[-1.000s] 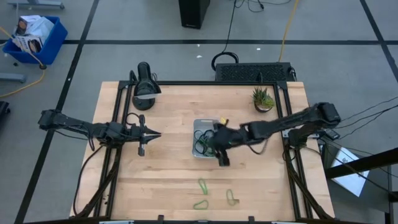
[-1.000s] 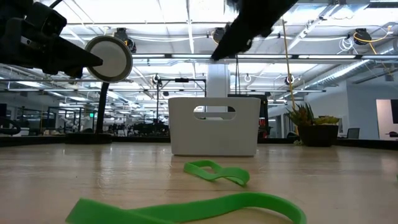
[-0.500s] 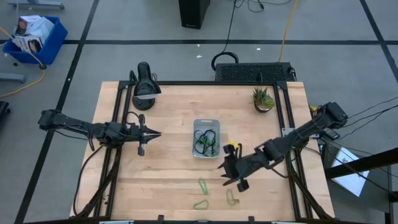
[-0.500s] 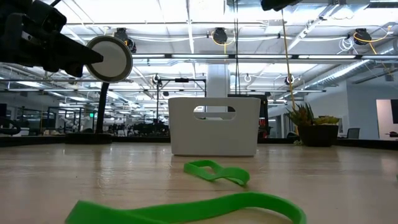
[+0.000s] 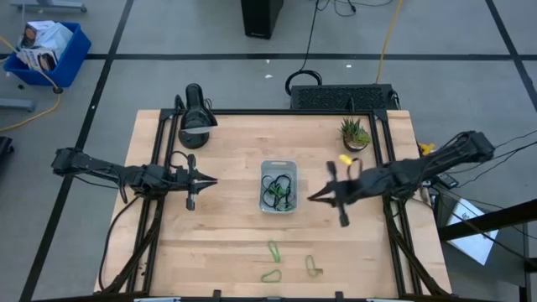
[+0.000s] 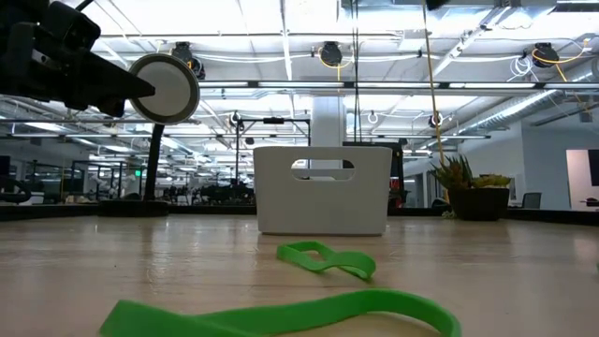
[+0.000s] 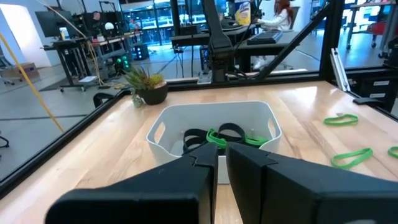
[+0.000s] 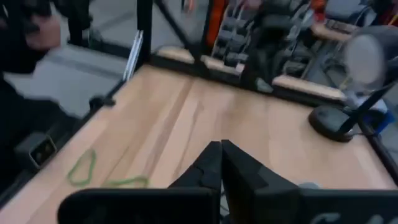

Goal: Pick and place rubber bands into bin
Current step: Put the green rubber band into the gray bin

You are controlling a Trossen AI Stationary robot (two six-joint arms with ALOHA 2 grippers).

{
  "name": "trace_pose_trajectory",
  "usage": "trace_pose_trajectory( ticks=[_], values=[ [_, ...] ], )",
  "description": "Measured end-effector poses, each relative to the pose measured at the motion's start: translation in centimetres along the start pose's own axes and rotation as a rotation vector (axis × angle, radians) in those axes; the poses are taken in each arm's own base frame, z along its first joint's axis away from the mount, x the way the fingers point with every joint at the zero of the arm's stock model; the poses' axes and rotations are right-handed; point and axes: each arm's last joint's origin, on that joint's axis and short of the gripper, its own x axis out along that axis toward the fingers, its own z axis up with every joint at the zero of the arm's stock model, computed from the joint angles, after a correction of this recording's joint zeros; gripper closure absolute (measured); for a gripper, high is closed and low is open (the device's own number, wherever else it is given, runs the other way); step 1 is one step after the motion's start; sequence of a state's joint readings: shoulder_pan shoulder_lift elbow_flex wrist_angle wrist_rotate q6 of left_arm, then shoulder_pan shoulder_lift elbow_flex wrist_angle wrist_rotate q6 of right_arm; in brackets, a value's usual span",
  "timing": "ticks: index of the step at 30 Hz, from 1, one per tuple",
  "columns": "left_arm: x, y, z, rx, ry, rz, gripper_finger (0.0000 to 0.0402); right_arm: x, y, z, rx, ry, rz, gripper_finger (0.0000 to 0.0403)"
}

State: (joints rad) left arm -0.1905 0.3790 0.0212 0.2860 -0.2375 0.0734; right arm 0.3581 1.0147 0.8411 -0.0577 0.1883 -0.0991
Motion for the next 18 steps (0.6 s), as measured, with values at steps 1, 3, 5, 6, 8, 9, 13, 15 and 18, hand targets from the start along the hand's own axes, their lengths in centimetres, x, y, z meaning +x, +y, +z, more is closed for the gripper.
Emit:
trace_pose_trajectory(
  ticks=[1,3,5,6,8,9,13,15,18],
  values=[
    [0.0,0.0,0.0,0.000,0.000,0.000,0.0360,-0.7,-0.2,-0.5,0.012,-0.031,-0.019,0.0401],
    [0.0,0.0,0.0,0.000,0.000,0.000,0.0360,-2.1,-0.6,-1.6,0.044,-0.058,-0.071,0.0400],
    [0.0,0.0,0.0,0.002,0.000,0.000,0.0360,-3.3,-0.9,-2.9,0.064,-0.057,-0.144,0.0402],
    [0.0,0.0,0.0,0.002,-0.001,0.000,0.0360,-3.7,-1.0,-3.7,0.074,-0.056,-0.169,0.0402],
    [0.0,0.0,0.0,0.002,-0.001,0.000,0.0360,-4.4,-1.0,-5.1,0.086,-0.061,-0.175,0.0402],
    [0.0,0.0,0.0,0.003,0.000,0.000,0.0360,-4.7,-1.0,-5.7,0.092,-0.073,-0.171,0.0402],
    [0.0,0.0,0.0,0.010,-0.001,0.001,0.0360,-5.5,-0.9,-8.2,0.112,-0.141,-0.174,0.0402],
    [0.0,0.0,0.0,0.010,-0.001,0.000,0.0360,-5.6,-0.8,-9.4,0.115,-0.189,-0.178,0.0402],
    [0.0,0.0,0.0,0.008,-0.001,0.001,0.0360,-5.9,-0.9,-10.8,0.129,-0.243,-0.196,0.0402]
  ],
)
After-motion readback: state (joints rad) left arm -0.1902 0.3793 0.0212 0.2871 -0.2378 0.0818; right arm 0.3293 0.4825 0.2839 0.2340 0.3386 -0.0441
